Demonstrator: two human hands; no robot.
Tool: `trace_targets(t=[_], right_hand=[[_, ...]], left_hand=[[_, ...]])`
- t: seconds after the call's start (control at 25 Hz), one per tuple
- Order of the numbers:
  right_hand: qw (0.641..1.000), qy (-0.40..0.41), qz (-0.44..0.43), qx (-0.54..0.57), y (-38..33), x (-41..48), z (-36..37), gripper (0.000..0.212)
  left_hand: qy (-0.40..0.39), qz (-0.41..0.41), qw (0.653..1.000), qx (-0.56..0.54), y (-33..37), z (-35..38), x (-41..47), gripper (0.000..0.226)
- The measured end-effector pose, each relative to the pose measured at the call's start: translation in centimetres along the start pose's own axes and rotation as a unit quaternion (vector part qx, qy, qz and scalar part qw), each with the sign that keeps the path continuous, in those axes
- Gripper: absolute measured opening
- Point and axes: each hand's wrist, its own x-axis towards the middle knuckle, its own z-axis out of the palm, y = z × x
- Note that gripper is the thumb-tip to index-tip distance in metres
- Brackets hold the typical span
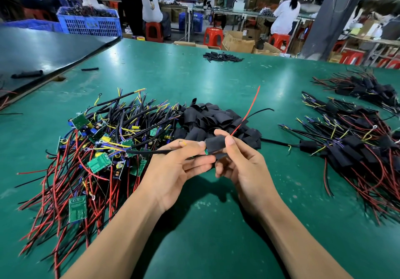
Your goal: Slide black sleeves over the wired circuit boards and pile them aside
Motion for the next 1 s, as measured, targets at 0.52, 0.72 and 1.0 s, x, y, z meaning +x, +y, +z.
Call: trace_targets(t=[0.52, 0.72, 1.0], right_hand=[[0.999, -0.015, -0.002, -0.04, 0.1, -0.2, -0.5, 0.034], [0.998, -0.01, -0.016, -0.052, 0.3, -0.3, -0.2, 0.032], [0.998, 0.057, -0.022, -0.005, 0.6, 0.4, 0.0, 0.03]], left_hand=[[-0.081, -0.113, 0.989, -0.054, 0.6, -0.4, -0.2, 0.023], [-0.035, -0.06, 0.997, -0.032, 0.4, -0.5, 0.0, 0.027], [0.017, -0.057, 0.993, -0.101, 0.0, 0.8, 0.2, 0.01]])
